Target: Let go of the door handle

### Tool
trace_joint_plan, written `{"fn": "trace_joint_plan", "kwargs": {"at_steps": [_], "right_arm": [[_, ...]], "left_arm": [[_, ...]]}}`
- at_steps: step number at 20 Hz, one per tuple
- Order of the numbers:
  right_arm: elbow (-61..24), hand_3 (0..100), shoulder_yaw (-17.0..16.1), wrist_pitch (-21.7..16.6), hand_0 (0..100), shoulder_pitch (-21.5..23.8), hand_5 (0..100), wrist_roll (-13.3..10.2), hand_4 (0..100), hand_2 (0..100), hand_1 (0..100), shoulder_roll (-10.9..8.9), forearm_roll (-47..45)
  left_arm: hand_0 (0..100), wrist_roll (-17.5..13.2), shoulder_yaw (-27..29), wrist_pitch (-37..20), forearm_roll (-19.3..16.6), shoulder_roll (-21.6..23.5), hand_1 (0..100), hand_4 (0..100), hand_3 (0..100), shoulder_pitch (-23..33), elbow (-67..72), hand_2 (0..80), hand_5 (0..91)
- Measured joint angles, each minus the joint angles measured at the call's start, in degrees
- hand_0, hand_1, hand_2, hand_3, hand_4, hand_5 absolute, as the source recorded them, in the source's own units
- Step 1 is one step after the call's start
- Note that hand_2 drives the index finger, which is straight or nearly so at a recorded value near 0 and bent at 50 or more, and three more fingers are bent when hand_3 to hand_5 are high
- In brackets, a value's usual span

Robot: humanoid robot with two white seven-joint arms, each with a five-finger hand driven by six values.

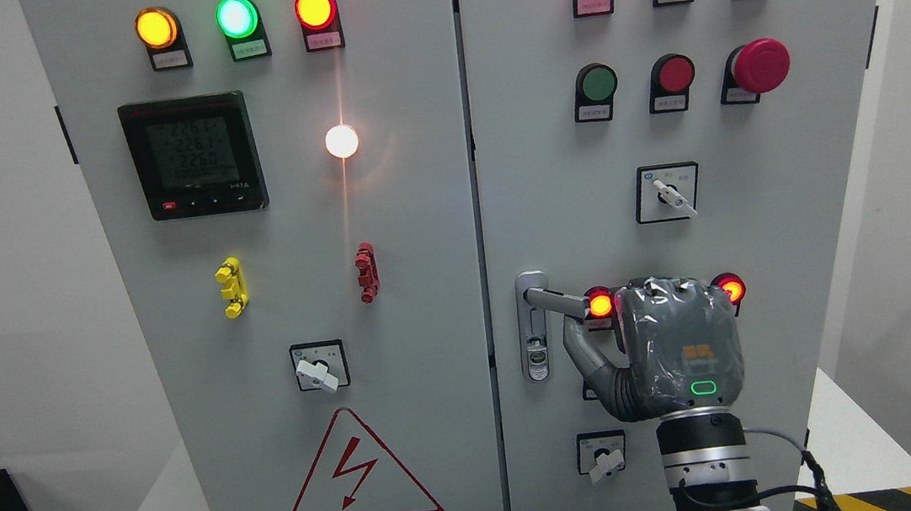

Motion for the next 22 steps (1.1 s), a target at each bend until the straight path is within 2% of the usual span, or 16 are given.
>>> {"fn": "trace_joint_plan", "kwargs": {"at_steps": [22], "right_arm": [[-3.18, 100, -0.13, -0.64, 49, 4.21, 100, -0.26, 100, 96, 28, -0.07, -0.25]], "left_arm": [[12, 0.00, -0.01, 0.00, -0.01, 0.00, 56, 0, 0, 0.00, 0.00, 0.0, 0.0]]}}
